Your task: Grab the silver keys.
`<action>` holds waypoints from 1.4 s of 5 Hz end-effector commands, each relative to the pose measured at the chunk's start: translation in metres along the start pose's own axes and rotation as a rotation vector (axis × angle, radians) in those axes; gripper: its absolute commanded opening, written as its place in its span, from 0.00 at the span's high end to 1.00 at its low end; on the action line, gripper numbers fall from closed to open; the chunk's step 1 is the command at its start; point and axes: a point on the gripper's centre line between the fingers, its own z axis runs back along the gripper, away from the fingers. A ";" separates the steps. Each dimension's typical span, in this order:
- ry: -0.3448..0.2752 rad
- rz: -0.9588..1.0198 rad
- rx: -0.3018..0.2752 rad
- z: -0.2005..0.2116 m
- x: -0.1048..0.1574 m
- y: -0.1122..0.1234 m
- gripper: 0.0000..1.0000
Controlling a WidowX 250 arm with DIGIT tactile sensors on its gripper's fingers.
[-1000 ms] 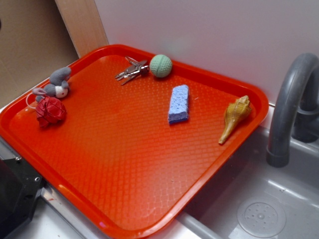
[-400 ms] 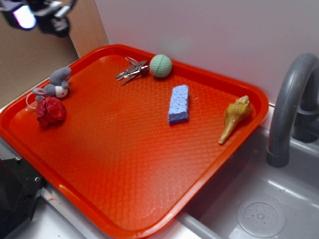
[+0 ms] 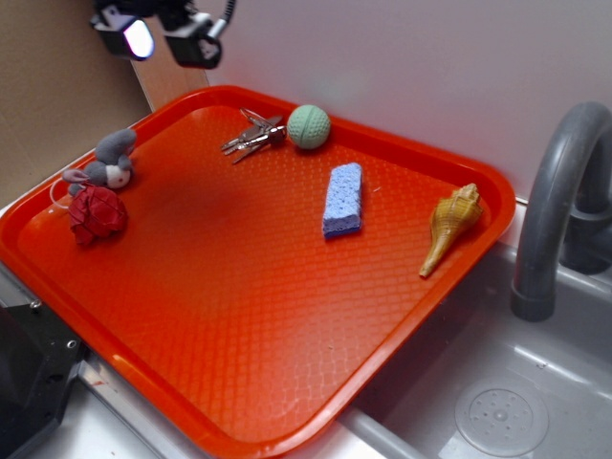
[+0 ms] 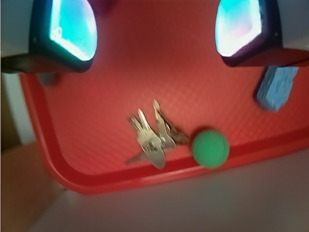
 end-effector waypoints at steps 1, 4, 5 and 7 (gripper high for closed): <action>-0.064 0.206 -0.005 0.011 0.021 0.019 0.00; -0.189 0.457 -0.006 0.003 0.030 0.016 0.00; -0.300 0.703 0.026 0.000 0.025 0.015 0.00; -0.306 0.931 -0.047 -0.028 0.021 0.007 0.00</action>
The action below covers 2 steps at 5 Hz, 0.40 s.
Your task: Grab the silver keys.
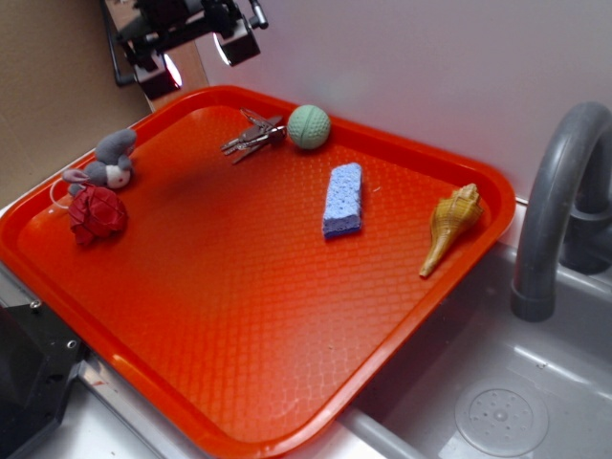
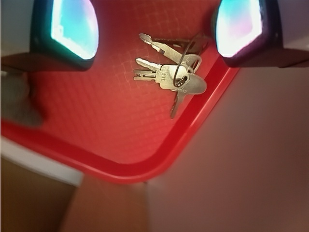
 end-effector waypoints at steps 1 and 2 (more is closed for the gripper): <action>0.089 0.040 -0.094 -0.017 0.003 -0.005 0.00; 0.144 0.049 -0.087 -0.040 0.005 -0.006 0.00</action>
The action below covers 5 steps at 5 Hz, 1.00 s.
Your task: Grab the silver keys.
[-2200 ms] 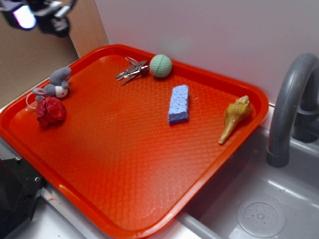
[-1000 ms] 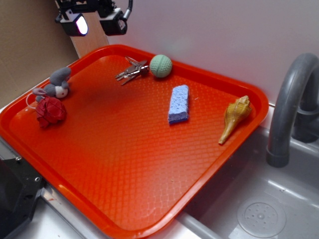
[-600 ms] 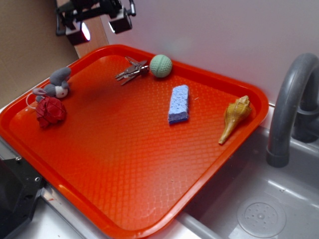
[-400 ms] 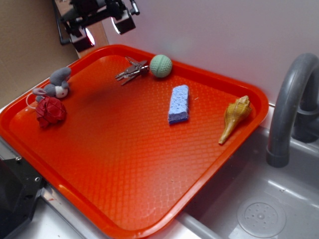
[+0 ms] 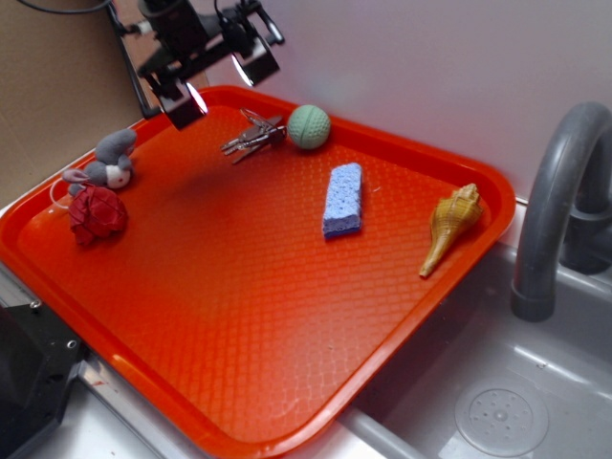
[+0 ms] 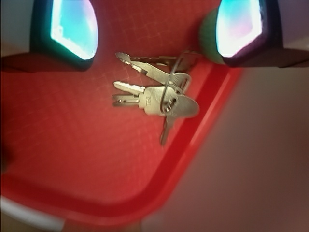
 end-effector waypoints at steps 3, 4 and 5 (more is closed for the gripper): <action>0.040 -0.045 -0.040 -0.025 0.024 -0.006 1.00; 0.046 -0.062 -0.049 -0.020 0.027 -0.008 1.00; 0.040 -0.134 -0.062 -0.003 0.029 -0.010 1.00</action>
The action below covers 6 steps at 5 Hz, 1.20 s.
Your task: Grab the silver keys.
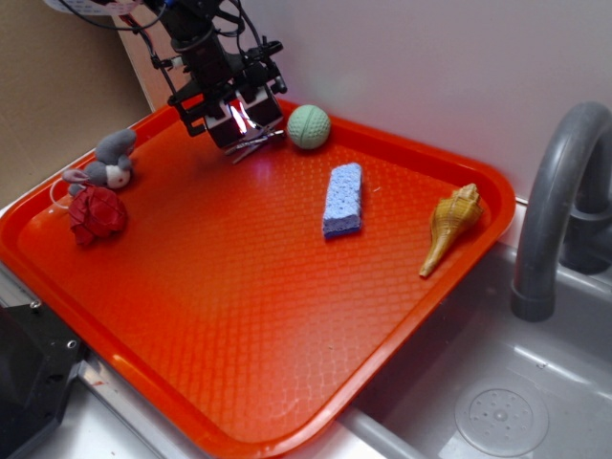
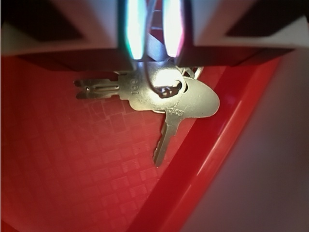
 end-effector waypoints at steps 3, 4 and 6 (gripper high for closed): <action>0.077 -0.796 -0.137 0.179 -0.029 -0.052 1.00; 0.067 -1.067 -0.110 0.188 -0.043 -0.061 1.00; 0.214 -1.431 -0.087 0.177 -0.070 -0.033 1.00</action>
